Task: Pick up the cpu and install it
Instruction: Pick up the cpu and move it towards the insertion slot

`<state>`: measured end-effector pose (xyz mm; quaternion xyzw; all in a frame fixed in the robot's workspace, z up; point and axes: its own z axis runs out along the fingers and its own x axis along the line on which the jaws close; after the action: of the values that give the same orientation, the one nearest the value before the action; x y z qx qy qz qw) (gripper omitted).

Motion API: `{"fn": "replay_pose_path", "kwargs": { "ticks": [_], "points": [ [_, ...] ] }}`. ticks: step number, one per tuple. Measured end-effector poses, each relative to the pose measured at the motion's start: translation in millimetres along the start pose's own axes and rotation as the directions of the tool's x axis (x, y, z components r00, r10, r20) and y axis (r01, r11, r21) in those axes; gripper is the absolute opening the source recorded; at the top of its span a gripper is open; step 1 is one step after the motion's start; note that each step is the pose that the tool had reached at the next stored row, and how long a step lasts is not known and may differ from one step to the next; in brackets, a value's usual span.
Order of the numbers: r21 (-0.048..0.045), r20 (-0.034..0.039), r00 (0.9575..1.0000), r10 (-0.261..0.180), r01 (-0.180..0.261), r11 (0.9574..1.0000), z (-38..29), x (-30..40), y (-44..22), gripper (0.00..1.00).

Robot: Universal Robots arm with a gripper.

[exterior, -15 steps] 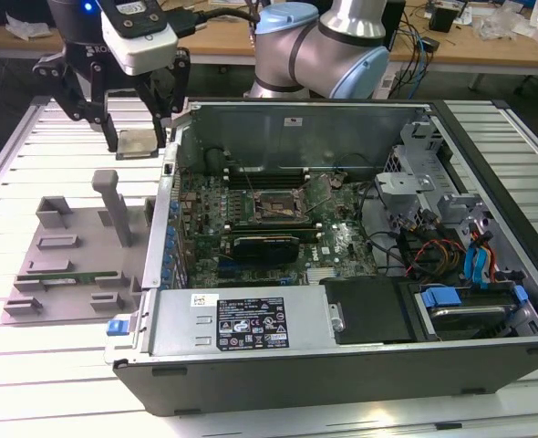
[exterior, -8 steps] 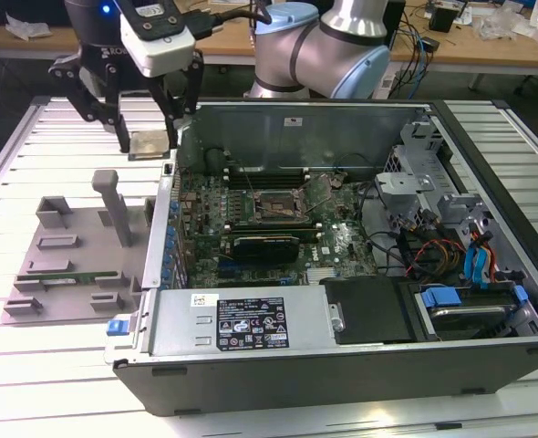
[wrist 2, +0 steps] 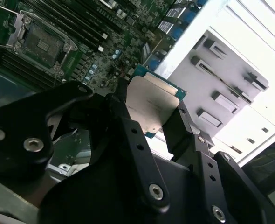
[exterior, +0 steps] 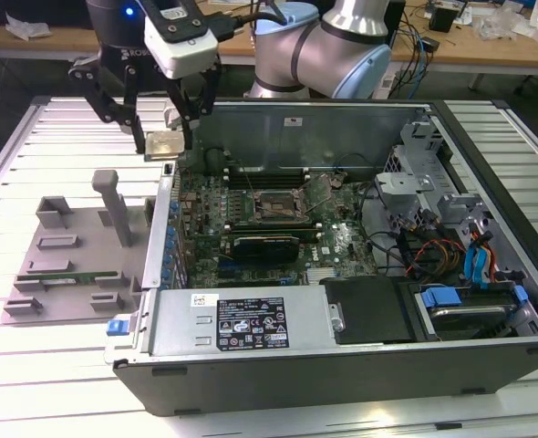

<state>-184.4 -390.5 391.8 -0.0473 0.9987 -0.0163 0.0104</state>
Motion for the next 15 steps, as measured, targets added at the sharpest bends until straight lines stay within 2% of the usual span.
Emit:
{"fn": "replay_pose_path", "kwargs": {
  "ticks": [2,9,13,15],
  "points": [
    [0.0000,-0.0003,1.0000,0.000,0.000,1.0000,0.7,-6.1,-0.5,0.55],
    [0.0001,-0.0009,1.0000,0.000,0.000,1.0000,2.5,-20.9,-1.3,0.55],
    [0.0002,-0.0018,1.0000,0.000,0.000,1.0000,4.1,-33.3,-1.6,0.55],
    [0.0001,-0.0026,1.0000,0.000,0.000,1.0000,5.2,-36.5,-1.5,0.55]
  ]
}}
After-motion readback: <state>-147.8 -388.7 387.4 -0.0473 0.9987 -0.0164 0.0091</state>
